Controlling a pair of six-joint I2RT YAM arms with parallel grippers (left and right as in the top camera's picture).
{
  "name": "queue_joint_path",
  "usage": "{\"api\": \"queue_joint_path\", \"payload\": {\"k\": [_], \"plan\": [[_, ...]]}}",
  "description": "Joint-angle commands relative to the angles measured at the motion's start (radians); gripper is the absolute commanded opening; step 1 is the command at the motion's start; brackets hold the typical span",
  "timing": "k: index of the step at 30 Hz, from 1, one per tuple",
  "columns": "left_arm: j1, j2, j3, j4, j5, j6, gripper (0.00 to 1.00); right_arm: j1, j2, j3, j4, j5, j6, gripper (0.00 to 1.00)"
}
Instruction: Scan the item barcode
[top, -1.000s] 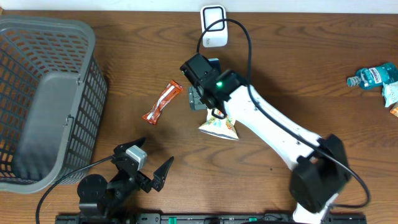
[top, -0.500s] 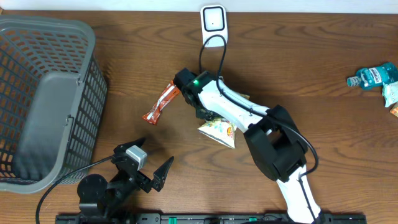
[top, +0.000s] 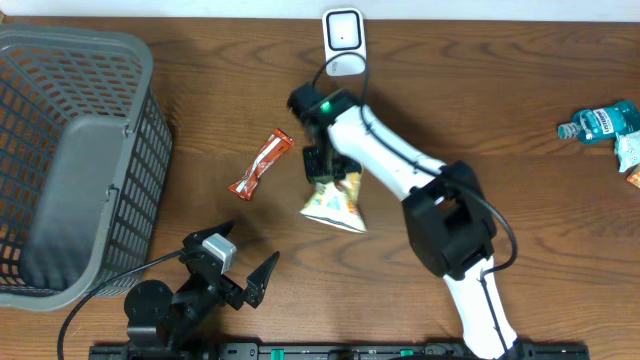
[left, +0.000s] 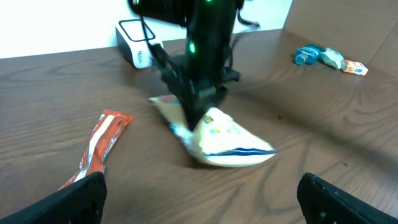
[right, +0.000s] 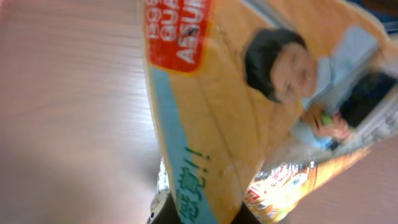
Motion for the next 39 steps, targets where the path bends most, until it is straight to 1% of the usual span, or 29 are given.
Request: {"api": "queue_joint_path", "payload": {"k": [1,3,4,10,14,16,31,36,39], "plan": [[-0.003,-0.005,-0.001,0.0,-0.001,0.017,0.98,-0.088,0.018,0.019,-0.023,-0.607,-0.377,0.01],[-0.003,-0.005,-0.001,0.0,-0.001,0.017,0.98,-0.143,0.017,0.017,-0.071,-0.753,-0.525,0.01],[-0.003,-0.005,-0.001,0.0,-0.001,0.017,0.98,-0.168,0.018,0.005,-0.095,-0.84,-0.637,0.01],[-0.003,-0.005,-0.001,0.0,-0.001,0.017,0.98,-0.243,0.018,-0.1,-0.178,-1.146,-1.154,0.01],[-0.003,-0.005,-0.001,0.0,-0.001,0.017,0.98,-0.273,0.018,-0.159,-0.177,-1.277,-1.389,0.01],[-0.003,-0.005,-0.001,0.0,-0.001,0.017,0.98,-0.278,0.018,-0.182,-0.177,-1.34,-1.482,0.01],[-0.003,-0.005,-0.001,0.0,-0.001,0.017,0.98,-0.273,0.018,-0.211,-0.172,-1.355,-1.698,0.01],[-0.003,-0.005,-0.001,0.0,-0.001,0.017,0.98,-0.269,0.018,-0.241,-0.158,-1.355,-1.696,0.01],[-0.003,-0.005,-0.001,0.0,-0.001,0.017,0.98,-0.264,0.018,-0.265,-0.158,-1.355,-1.661,0.01]]}}
